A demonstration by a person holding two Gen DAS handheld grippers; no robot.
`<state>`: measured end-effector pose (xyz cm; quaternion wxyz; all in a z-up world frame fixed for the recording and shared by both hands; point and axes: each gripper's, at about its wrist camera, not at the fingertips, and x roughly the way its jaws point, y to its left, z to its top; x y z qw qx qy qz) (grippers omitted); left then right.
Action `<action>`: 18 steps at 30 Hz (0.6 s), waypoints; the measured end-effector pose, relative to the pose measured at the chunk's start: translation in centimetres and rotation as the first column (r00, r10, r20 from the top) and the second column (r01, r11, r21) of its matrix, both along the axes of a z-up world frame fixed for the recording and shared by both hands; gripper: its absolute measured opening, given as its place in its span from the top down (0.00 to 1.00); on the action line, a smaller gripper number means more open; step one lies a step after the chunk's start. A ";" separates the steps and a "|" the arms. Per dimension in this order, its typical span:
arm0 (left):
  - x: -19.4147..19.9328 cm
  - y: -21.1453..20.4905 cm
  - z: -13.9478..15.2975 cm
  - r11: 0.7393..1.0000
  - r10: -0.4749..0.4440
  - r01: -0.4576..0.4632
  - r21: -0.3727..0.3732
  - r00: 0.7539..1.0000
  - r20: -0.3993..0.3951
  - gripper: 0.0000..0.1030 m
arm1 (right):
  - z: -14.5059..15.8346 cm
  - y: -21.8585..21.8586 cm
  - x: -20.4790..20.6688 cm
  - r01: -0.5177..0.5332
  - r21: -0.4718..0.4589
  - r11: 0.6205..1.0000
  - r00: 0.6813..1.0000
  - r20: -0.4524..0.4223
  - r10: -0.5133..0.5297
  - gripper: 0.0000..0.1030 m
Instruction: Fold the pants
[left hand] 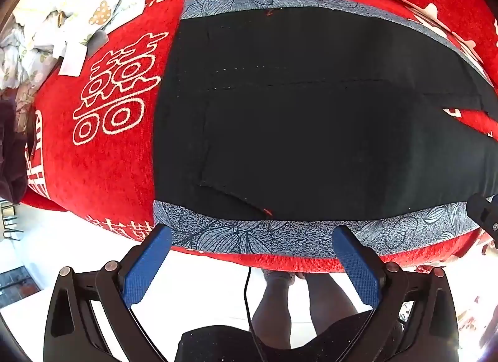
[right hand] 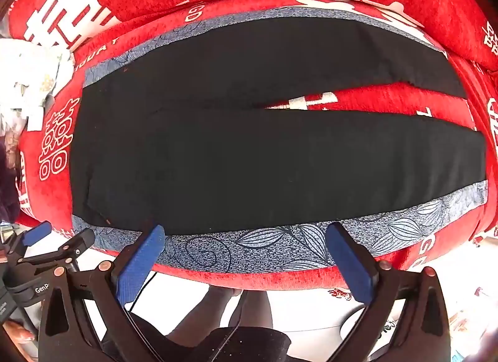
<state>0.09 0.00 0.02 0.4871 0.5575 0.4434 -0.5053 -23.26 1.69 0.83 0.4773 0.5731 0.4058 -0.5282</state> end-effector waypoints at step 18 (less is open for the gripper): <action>-0.7 0.5 -0.3 1.000 -0.010 0.010 0.006 1.000 -0.008 0.00 | -0.6 0.2 -0.1 -0.059 0.015 0.998 0.996 -0.063 0.060 0.00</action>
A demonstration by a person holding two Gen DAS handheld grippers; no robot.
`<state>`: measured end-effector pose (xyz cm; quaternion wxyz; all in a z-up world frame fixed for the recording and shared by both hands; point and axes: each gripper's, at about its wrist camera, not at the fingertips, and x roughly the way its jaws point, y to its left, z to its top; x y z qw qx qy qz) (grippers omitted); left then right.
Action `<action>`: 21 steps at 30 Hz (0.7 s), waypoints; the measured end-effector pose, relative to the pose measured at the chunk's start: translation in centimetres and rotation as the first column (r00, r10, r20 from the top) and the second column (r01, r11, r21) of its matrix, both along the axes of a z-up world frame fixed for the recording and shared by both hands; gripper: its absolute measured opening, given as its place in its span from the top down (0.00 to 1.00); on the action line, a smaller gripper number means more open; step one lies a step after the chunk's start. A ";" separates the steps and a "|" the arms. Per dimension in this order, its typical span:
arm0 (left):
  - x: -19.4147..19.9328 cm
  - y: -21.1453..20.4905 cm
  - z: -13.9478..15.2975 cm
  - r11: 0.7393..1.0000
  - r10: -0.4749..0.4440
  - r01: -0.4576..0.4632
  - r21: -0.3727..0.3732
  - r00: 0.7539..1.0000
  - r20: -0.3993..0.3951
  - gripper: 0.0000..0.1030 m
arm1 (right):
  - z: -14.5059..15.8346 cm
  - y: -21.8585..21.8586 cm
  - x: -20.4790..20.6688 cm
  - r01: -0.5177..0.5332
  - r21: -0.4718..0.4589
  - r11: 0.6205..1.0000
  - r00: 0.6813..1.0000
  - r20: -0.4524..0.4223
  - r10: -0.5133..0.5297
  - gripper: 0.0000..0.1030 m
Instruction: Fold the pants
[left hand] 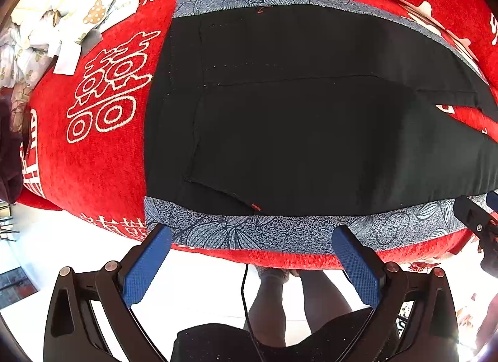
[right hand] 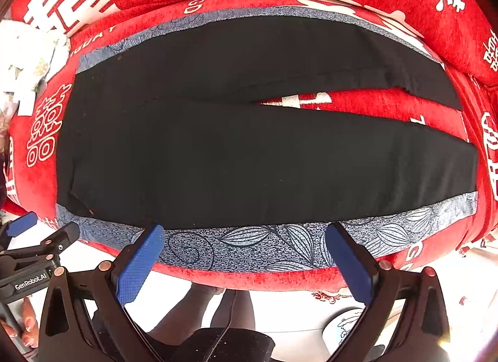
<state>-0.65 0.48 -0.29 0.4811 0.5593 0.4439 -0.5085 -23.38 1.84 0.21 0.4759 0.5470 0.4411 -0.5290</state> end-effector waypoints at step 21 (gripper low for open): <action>-0.4 0.2 -0.5 1.000 0.005 -0.005 -0.001 0.999 0.049 0.00 | -0.6 0.1 -0.7 -0.019 0.006 1.000 1.000 -0.023 0.019 0.00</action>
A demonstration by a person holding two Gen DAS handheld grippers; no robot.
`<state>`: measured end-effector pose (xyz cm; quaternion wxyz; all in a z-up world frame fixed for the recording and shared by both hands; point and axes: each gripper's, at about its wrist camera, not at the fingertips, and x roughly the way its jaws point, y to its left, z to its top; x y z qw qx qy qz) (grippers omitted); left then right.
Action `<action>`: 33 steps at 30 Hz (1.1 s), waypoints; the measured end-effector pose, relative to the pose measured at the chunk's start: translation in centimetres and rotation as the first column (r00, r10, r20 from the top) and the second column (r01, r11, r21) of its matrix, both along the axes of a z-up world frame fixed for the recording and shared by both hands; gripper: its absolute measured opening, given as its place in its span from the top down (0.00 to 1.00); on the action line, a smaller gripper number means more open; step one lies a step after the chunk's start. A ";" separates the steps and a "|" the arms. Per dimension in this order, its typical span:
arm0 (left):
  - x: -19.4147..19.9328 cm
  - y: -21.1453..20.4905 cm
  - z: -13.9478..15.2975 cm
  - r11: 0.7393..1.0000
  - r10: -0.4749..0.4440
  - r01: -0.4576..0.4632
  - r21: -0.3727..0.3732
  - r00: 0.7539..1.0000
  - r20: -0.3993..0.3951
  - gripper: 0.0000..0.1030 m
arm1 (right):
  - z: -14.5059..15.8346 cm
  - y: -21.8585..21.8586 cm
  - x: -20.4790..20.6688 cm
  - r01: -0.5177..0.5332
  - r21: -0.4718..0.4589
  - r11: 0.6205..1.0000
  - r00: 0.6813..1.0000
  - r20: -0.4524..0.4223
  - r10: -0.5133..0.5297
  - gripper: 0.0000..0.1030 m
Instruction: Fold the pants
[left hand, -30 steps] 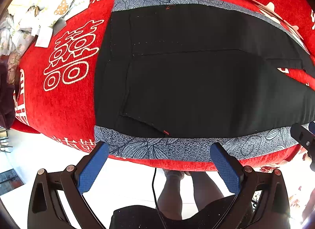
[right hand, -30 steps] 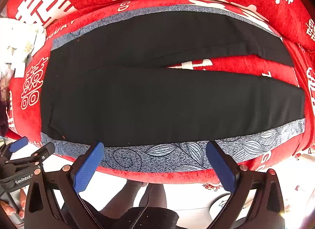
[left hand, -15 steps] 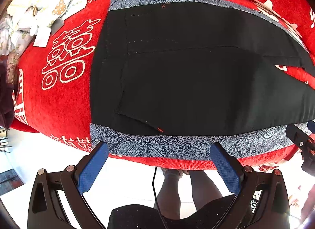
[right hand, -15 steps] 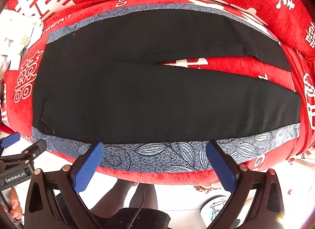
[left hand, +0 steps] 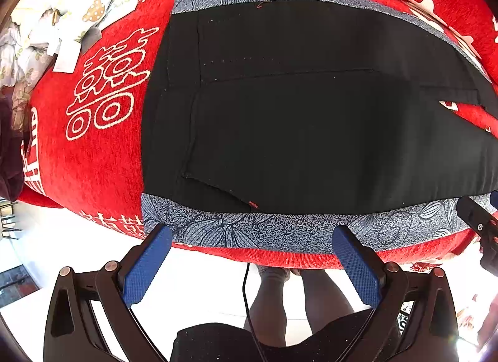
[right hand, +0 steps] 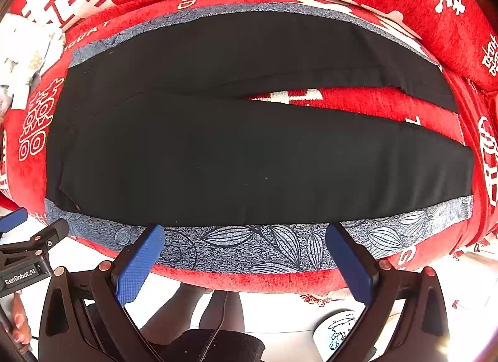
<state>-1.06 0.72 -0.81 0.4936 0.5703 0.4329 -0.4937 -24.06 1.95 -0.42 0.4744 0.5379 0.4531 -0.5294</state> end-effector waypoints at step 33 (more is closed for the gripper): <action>-0.9 0.4 -0.4 1.000 -0.008 0.008 -0.003 1.000 -0.004 0.00 | -0.3 0.0 0.0 0.009 -0.001 1.000 1.000 0.010 -0.009 0.00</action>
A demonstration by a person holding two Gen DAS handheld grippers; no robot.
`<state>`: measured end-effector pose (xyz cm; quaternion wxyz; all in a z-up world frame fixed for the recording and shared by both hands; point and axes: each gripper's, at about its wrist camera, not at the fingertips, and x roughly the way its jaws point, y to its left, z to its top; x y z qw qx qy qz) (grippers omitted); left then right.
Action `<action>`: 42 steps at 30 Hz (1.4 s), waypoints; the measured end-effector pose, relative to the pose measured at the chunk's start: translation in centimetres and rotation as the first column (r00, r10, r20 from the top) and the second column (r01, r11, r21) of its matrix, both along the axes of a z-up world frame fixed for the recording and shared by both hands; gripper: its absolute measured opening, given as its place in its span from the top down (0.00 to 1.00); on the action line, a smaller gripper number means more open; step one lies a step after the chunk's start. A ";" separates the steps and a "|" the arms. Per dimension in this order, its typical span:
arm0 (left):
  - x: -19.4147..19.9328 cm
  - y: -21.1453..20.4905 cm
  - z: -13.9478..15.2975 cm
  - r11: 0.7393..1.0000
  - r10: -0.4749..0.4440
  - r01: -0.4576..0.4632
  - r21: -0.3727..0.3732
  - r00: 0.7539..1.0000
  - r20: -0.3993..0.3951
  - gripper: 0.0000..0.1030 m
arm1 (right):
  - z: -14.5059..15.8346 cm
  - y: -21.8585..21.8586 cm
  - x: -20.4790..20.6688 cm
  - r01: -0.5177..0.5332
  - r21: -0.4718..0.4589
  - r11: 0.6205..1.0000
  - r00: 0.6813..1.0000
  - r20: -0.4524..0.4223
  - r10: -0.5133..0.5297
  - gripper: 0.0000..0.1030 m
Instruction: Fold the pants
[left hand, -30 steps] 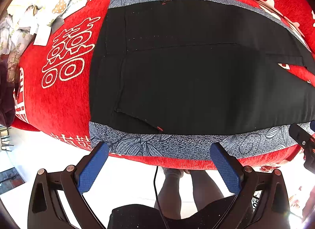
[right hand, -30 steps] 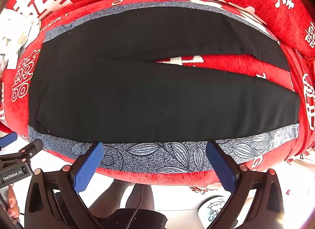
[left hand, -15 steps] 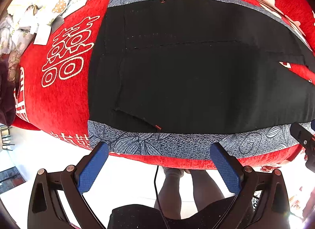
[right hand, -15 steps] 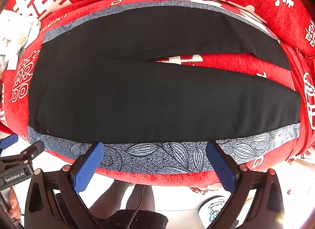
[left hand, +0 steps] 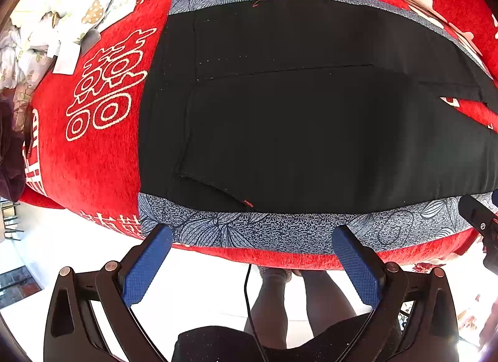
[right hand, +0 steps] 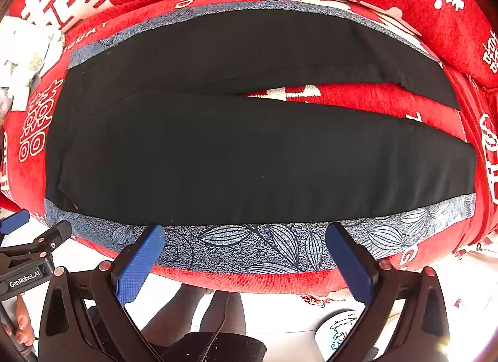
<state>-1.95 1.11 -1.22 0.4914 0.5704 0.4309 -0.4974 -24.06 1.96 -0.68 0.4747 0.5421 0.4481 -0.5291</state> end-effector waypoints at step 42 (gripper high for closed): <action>11.5 0.9 -10.6 0.932 0.343 -0.320 0.169 0.633 -0.694 0.57 | -10.1 6.9 -2.9 0.401 0.117 0.909 0.520 0.787 -0.331 0.19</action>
